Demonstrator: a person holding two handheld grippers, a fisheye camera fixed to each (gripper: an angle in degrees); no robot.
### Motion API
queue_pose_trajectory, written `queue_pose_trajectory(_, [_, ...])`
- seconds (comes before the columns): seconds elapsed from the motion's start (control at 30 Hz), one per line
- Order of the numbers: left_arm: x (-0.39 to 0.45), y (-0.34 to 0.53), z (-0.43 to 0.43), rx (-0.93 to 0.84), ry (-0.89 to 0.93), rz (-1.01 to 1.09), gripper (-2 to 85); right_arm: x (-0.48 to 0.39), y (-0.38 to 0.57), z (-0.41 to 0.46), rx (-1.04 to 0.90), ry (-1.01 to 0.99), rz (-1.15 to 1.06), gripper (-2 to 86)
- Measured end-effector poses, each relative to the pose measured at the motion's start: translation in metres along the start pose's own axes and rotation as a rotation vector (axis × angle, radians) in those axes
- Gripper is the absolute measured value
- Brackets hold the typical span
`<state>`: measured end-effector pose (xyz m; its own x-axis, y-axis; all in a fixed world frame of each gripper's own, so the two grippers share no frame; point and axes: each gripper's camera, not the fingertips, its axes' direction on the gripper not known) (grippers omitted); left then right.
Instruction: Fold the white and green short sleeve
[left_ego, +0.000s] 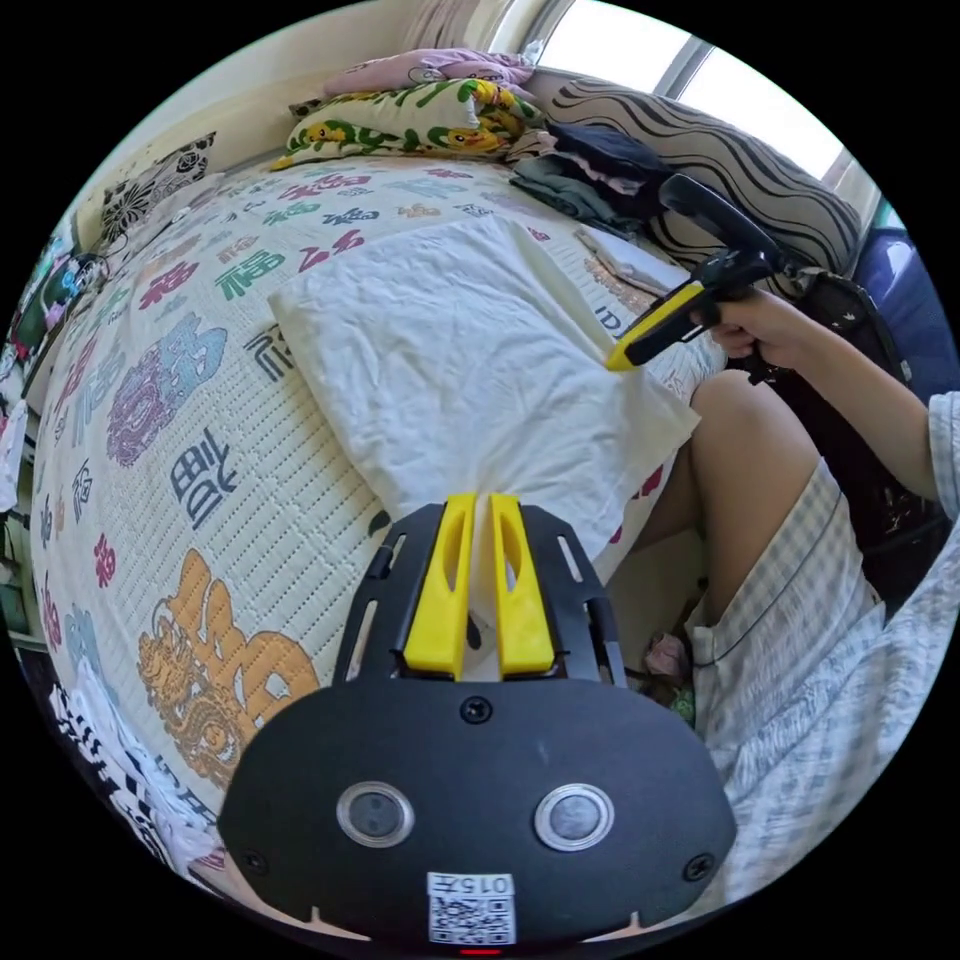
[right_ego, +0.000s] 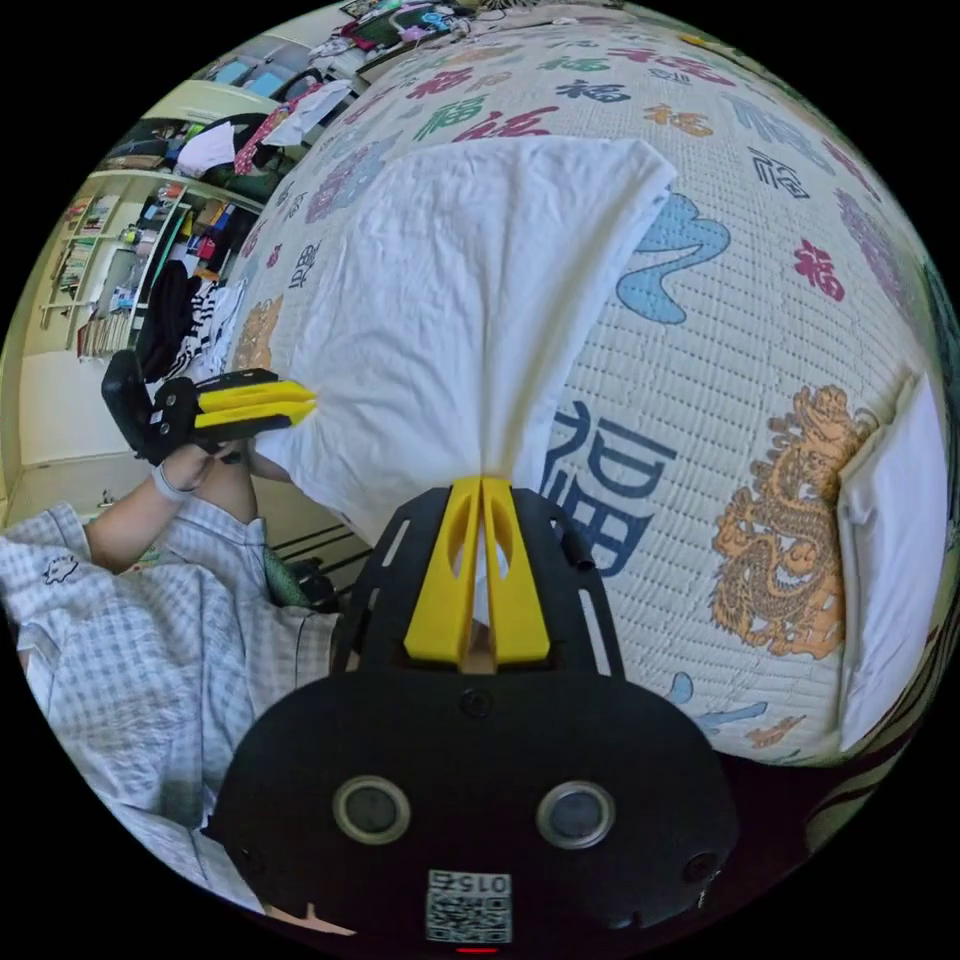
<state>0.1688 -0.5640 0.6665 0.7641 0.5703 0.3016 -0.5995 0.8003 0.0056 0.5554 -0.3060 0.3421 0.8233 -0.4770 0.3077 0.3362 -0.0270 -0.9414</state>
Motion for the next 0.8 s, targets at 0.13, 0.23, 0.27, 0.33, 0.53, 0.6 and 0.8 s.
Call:
queue_pose_trajectory(0.13, [-0.058,-0.011,-0.01,0.033,0.004,-0.07,5.8,0.019,0.017,-0.041,0.015,-0.093,-0.009,1.0])
queue_pose_trajectory(0.23, [-0.13,-0.023,-0.033,0.186,0.048,-0.194,8.2,0.049,0.027,-0.092,0.24,-0.152,0.043,7.2])
queue_pose_trajectory(0.27, [-0.147,-0.026,-0.036,0.215,0.067,-0.222,8.7,0.056,0.027,-0.101,0.281,-0.175,0.054,8.0])
queue_pose_trajectory(0.33, [-0.213,-0.043,-0.037,0.303,0.16,-0.308,10.3,0.084,0.024,-0.128,0.4,-0.26,0.084,10.0])
queue_pose_trajectory(0.53, [-0.356,-0.081,0.011,0.278,0.485,-0.416,10.9,0.14,0.009,-0.154,0.448,-0.442,0.151,11.7])
queue_pose_trajectory(0.6, [-0.384,-0.086,0.027,0.264,0.557,-0.431,10.8,0.146,0.004,-0.153,0.4,-0.482,0.144,12.0])
queue_pose_trajectory(0.8, [-0.434,-0.094,0.083,0.18,0.763,-0.45,7.2,0.149,-0.007,-0.153,0.343,-0.655,0.134,9.3])
